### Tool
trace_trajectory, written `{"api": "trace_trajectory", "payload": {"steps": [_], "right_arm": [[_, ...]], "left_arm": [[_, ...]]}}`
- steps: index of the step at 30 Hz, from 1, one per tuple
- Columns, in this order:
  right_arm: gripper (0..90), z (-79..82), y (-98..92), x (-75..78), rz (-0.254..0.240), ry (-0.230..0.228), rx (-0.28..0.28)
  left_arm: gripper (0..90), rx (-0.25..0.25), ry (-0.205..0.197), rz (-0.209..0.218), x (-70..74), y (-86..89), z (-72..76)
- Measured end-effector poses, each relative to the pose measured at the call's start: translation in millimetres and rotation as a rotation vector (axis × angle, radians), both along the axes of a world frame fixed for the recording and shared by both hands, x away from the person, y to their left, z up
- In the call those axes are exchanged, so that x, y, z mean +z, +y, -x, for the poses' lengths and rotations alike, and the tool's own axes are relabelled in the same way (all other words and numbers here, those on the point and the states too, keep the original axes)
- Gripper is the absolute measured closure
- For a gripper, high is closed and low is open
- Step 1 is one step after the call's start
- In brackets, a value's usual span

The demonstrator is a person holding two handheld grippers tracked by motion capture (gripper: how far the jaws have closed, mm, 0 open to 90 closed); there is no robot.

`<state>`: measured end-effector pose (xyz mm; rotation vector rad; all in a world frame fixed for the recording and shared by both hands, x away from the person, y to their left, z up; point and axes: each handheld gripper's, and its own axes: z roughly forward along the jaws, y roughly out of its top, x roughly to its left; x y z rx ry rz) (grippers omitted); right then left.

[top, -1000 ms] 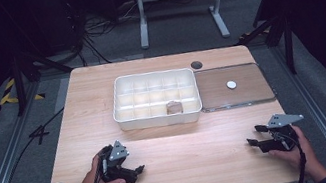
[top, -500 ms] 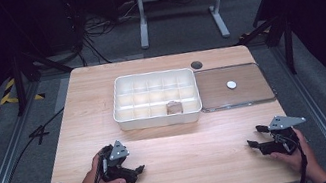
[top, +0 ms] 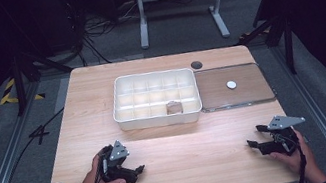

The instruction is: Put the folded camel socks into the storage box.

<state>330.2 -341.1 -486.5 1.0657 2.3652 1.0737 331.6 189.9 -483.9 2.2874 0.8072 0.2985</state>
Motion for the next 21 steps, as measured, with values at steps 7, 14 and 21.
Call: {"api": "trace_trajectory", "payload": {"steps": [7,14,21], "right_arm": [[27.5,-0.1,0.1,0.0,-0.001,0.0,0.0],[27.5,-0.1,0.0,0.0,0.0,0.0,0.0],[27.5,-0.1,0.0,0.0,0.0,0.0,0.0]], "left_arm": [[4.7,0.002,-0.002,-0.003,0.2,0.1,0.2],[4.7,0.004,0.002,0.001,0.0,-0.1,0.3],[4.7,0.001,-0.003,-0.005,0.3,0.3,0.0]]}}
